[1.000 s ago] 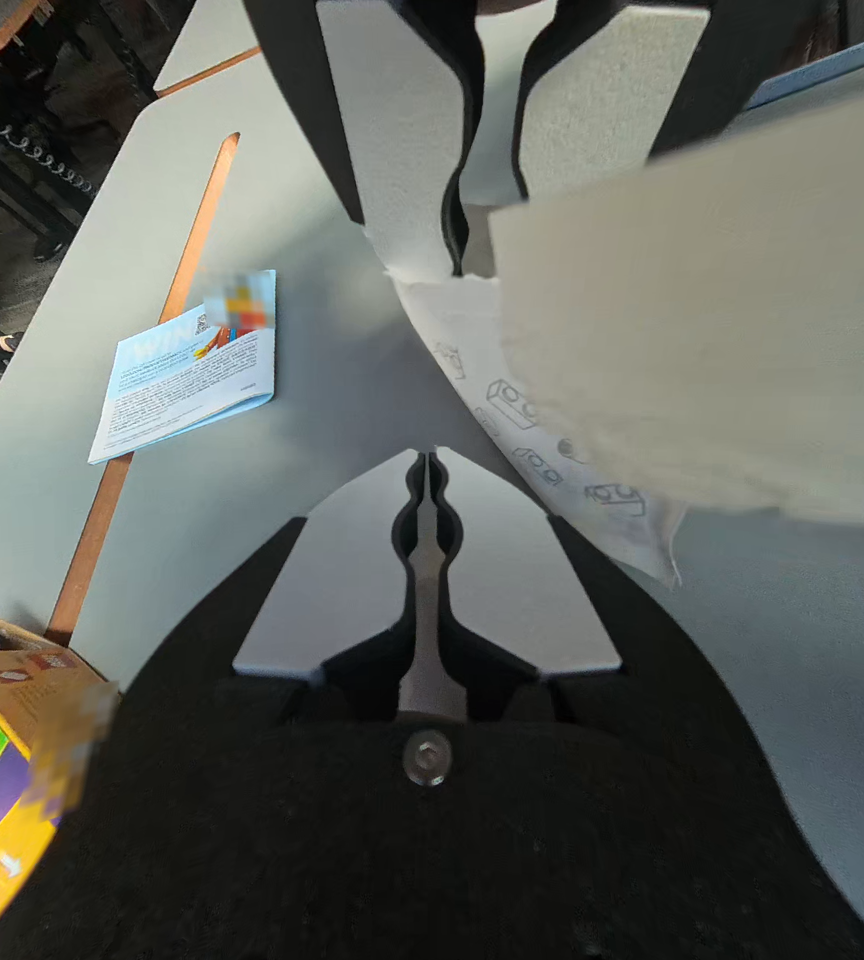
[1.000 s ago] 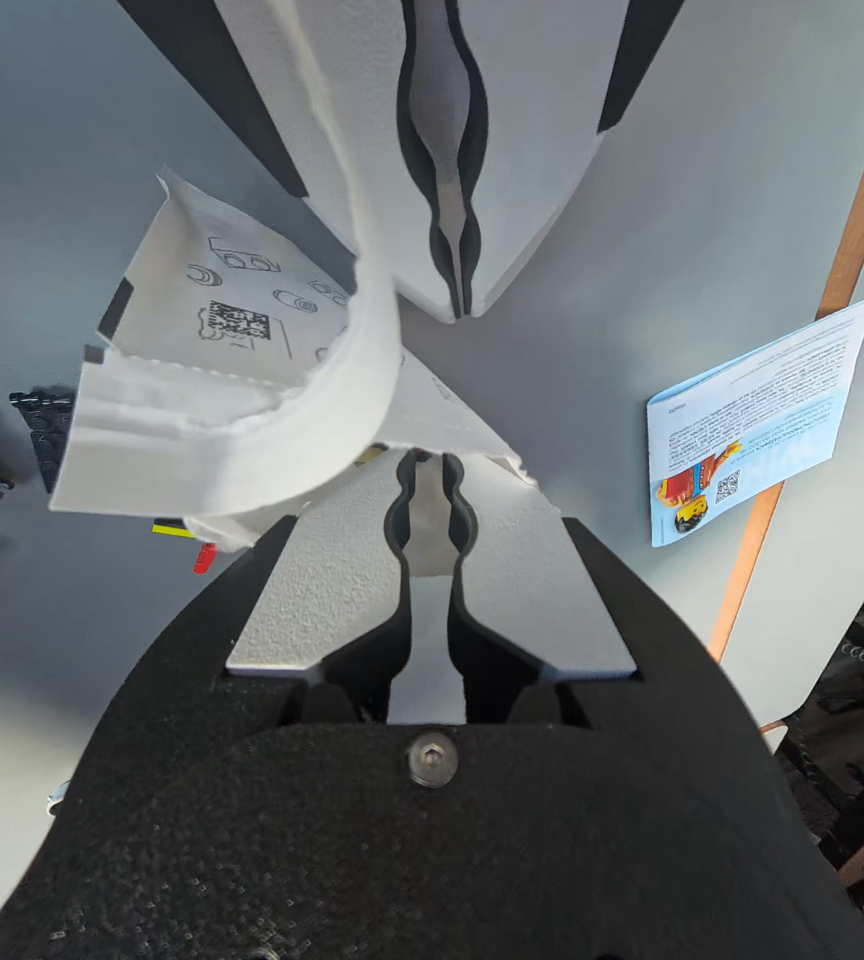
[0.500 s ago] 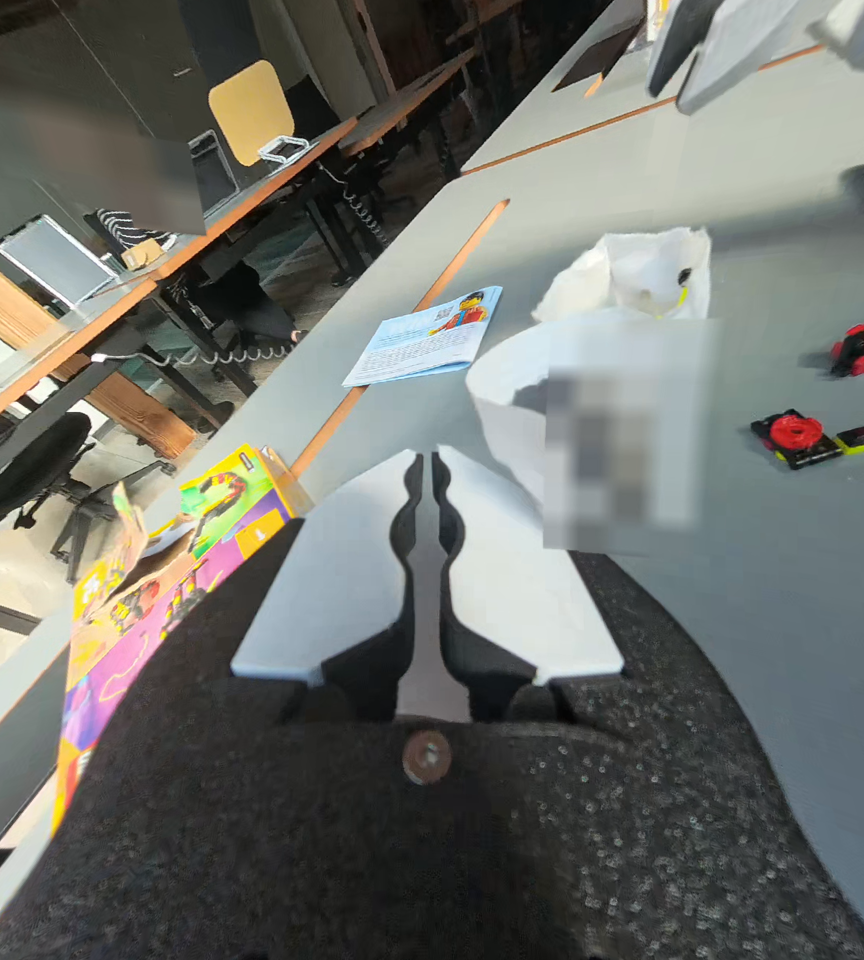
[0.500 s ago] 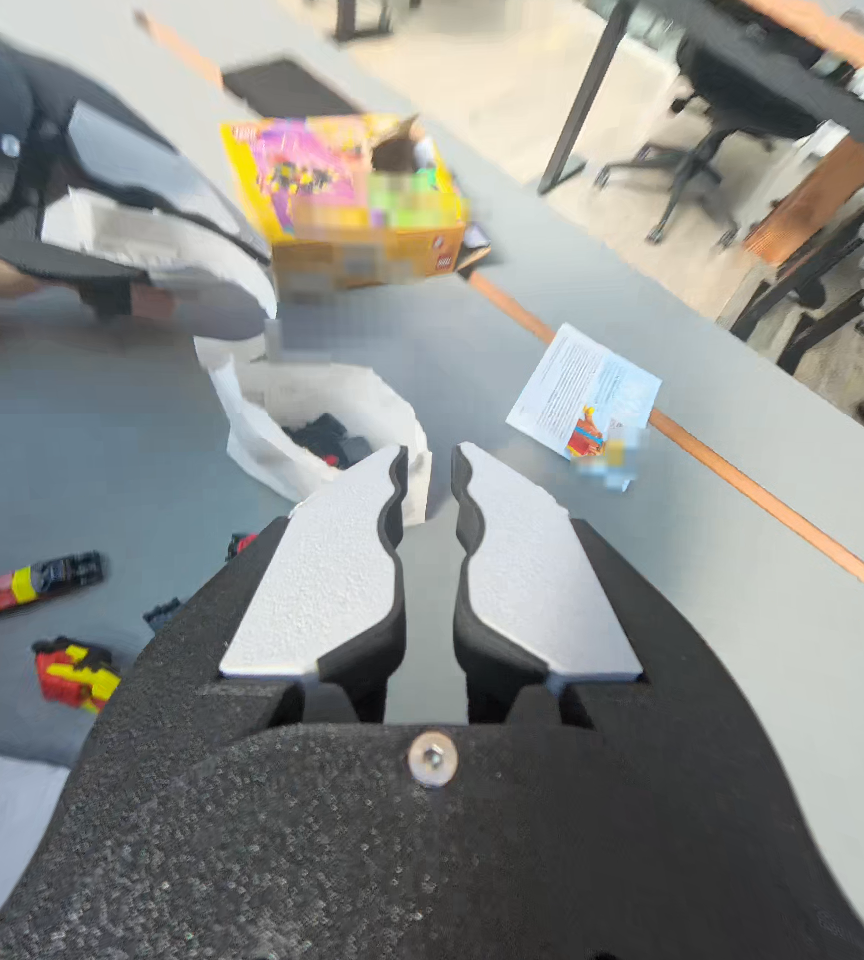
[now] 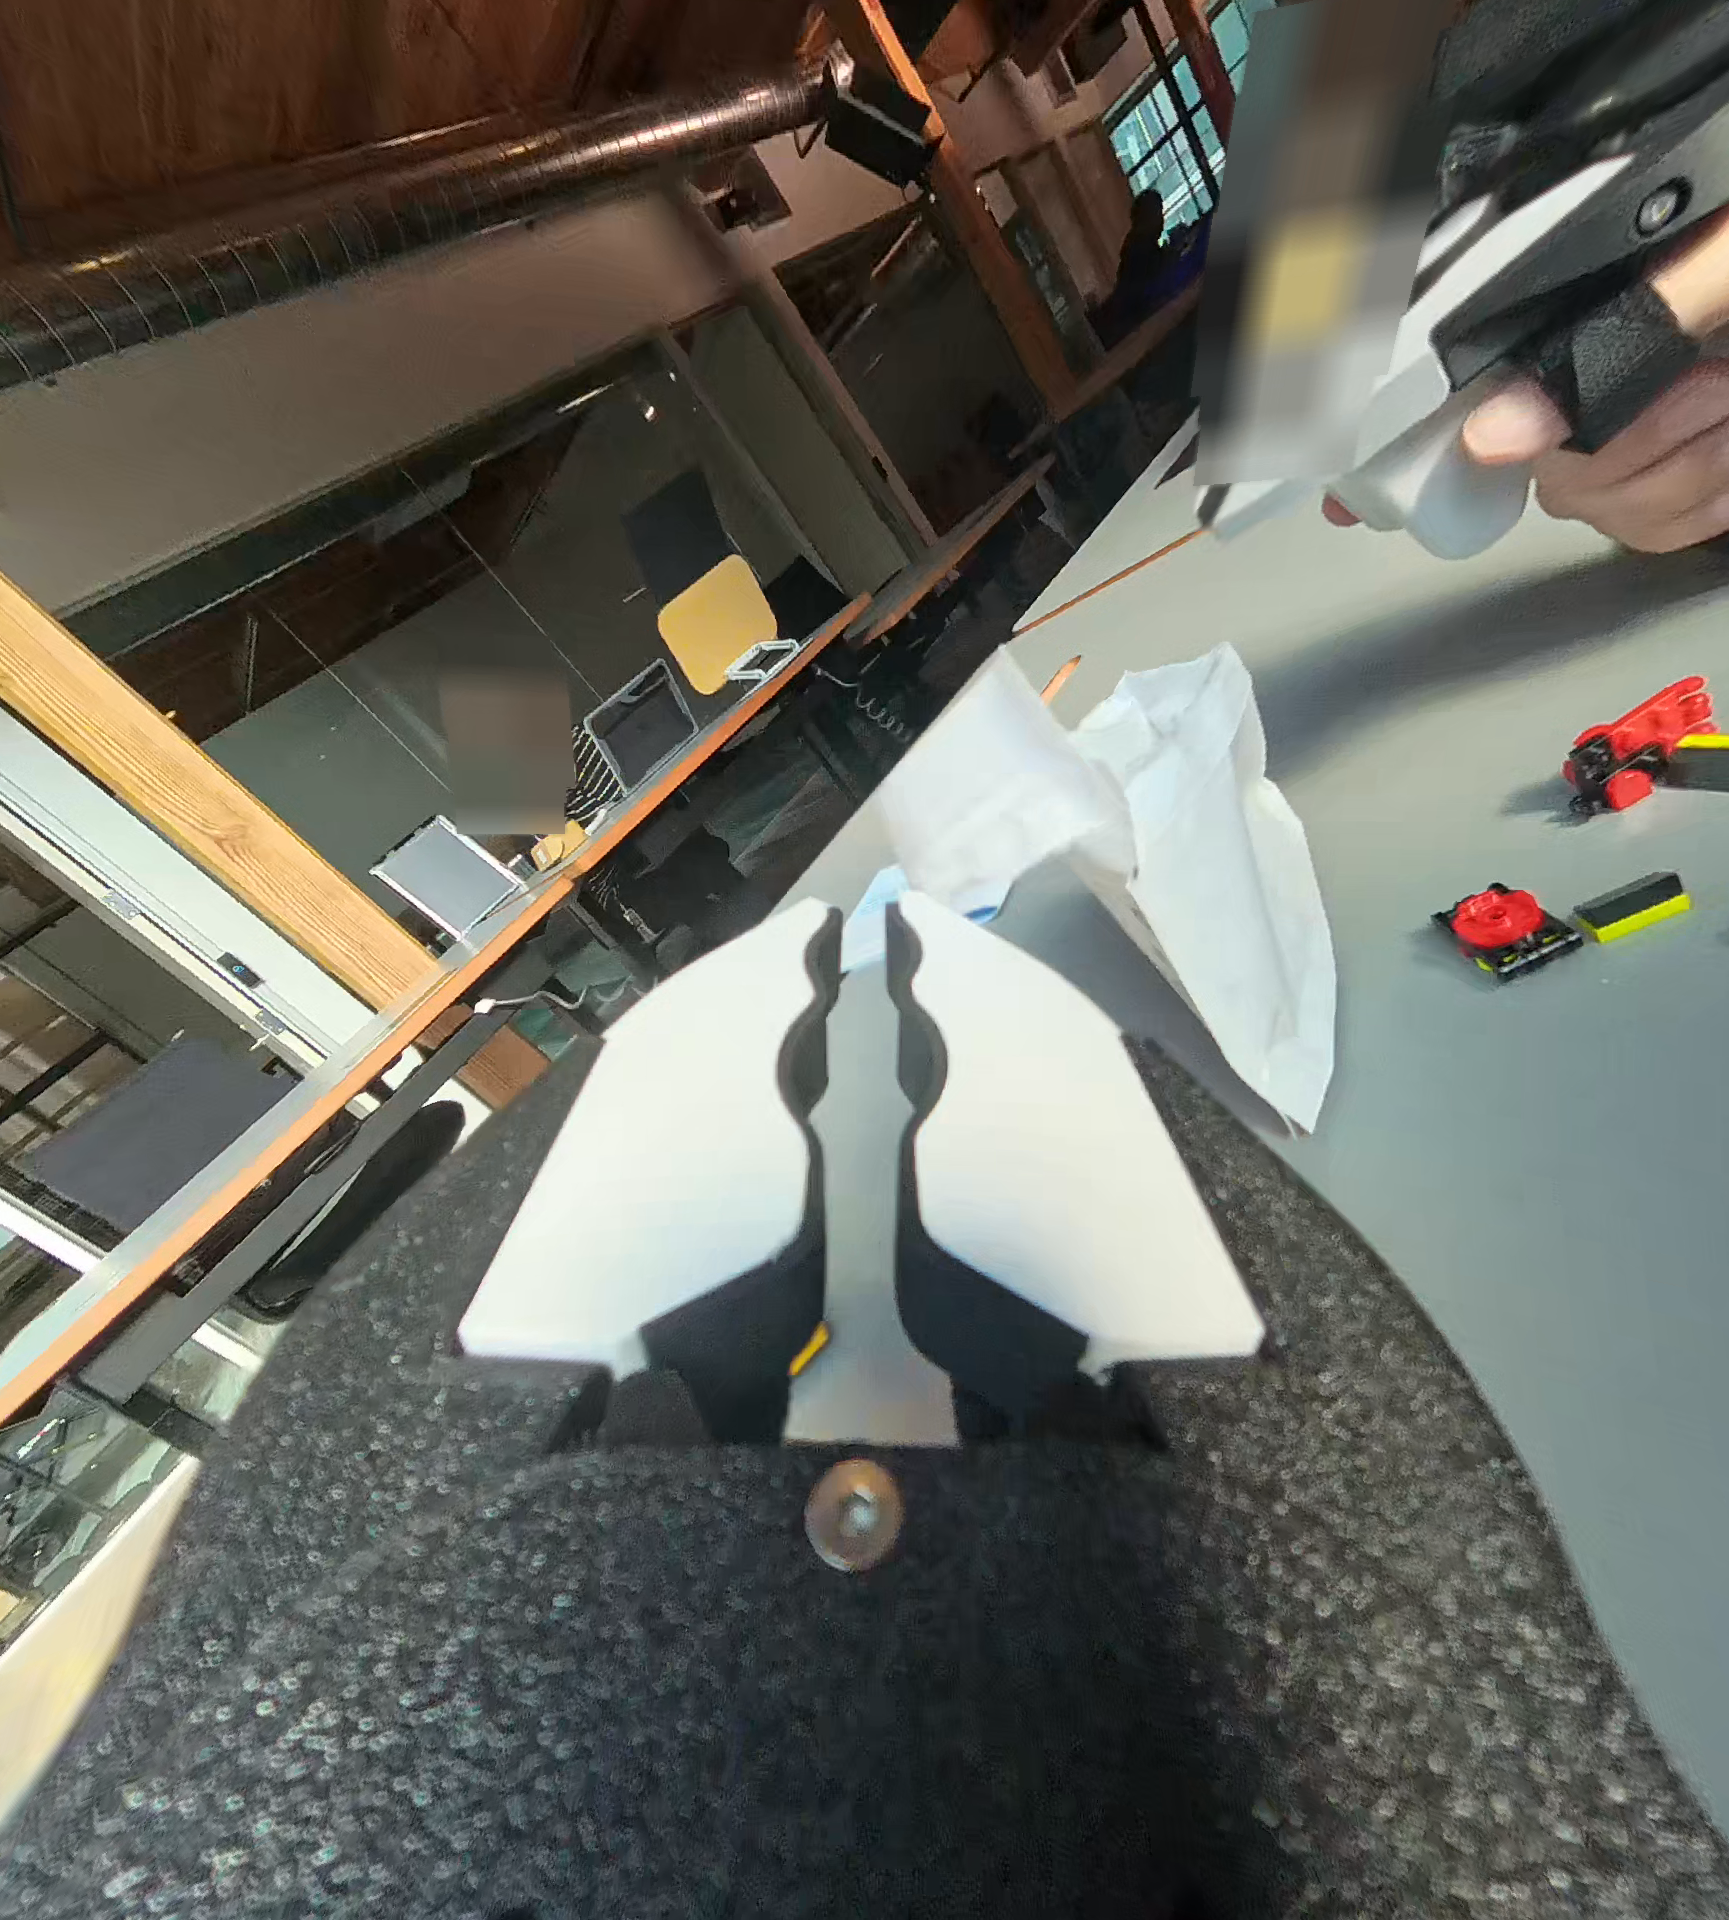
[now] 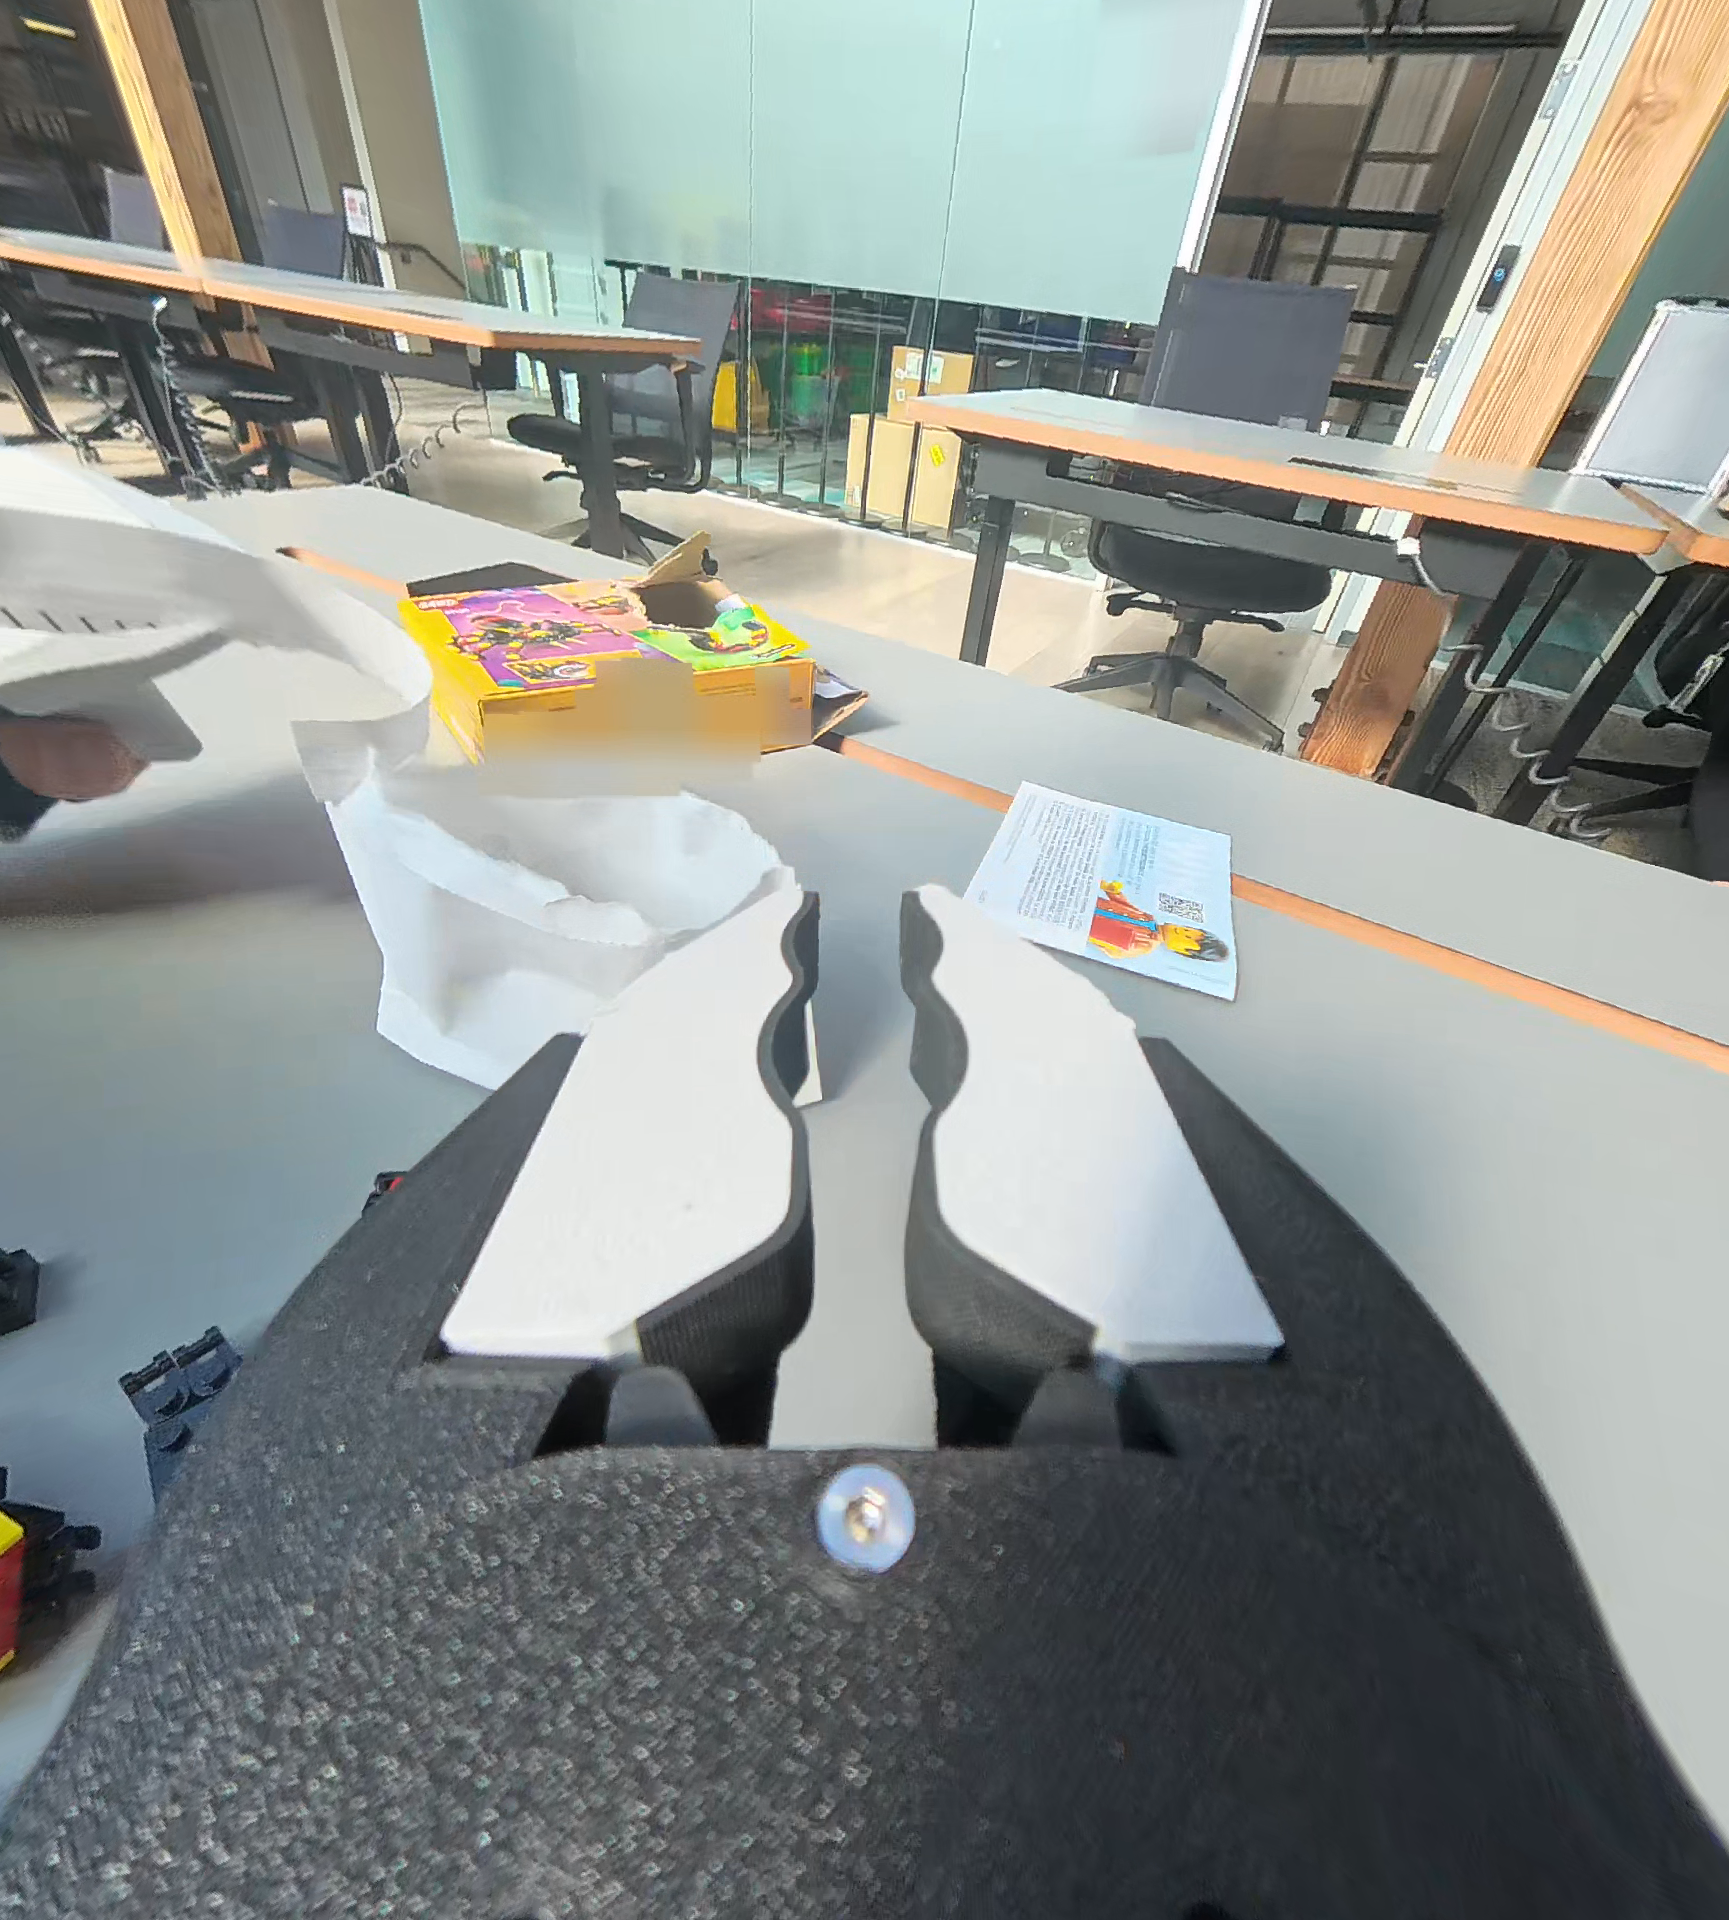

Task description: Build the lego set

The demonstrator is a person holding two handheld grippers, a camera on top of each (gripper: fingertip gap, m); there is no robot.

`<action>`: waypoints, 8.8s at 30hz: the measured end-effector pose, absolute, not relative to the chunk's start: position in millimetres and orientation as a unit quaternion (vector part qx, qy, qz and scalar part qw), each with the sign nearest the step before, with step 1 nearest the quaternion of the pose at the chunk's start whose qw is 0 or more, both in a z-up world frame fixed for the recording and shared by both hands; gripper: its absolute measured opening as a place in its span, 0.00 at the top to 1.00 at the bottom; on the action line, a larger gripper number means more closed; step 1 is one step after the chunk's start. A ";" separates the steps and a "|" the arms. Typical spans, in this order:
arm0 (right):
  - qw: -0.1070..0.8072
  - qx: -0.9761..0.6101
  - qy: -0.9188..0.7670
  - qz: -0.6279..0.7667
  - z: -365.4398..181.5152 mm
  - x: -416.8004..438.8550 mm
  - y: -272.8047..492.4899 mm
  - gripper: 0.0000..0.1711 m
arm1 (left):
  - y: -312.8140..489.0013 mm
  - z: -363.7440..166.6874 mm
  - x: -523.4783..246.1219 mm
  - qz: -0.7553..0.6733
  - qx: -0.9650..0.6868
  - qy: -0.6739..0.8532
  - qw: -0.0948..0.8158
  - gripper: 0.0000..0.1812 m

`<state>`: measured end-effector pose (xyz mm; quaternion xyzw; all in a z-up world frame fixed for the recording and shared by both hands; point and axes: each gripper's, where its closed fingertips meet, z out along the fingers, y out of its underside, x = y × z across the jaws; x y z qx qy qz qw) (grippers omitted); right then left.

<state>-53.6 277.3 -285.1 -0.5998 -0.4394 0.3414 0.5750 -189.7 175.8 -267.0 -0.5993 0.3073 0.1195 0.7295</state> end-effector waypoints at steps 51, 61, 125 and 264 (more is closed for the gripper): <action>0.420 -0.586 -0.648 0.246 -314.5 -53.8 218.1 0.96 | 195.7 -329.6 -107.8 0.192 -0.567 0.599 0.531 0.94; 0.422 -0.598 -0.639 0.238 -320.5 -51.5 228.1 0.95 | 197.1 -328.0 -109.3 0.178 -0.578 0.573 0.553 0.89; 0.456 -0.503 -0.617 0.399 -265.0 -76.8 132.5 0.97 | 127.9 -258.8 -80.4 -0.203 -0.628 0.378 0.649 0.89; 0.280 -0.521 -0.775 0.222 -382.6 -47.1 148.1 0.91 | 123.7 -264.7 -104.4 -0.265 -0.655 0.389 0.592 0.97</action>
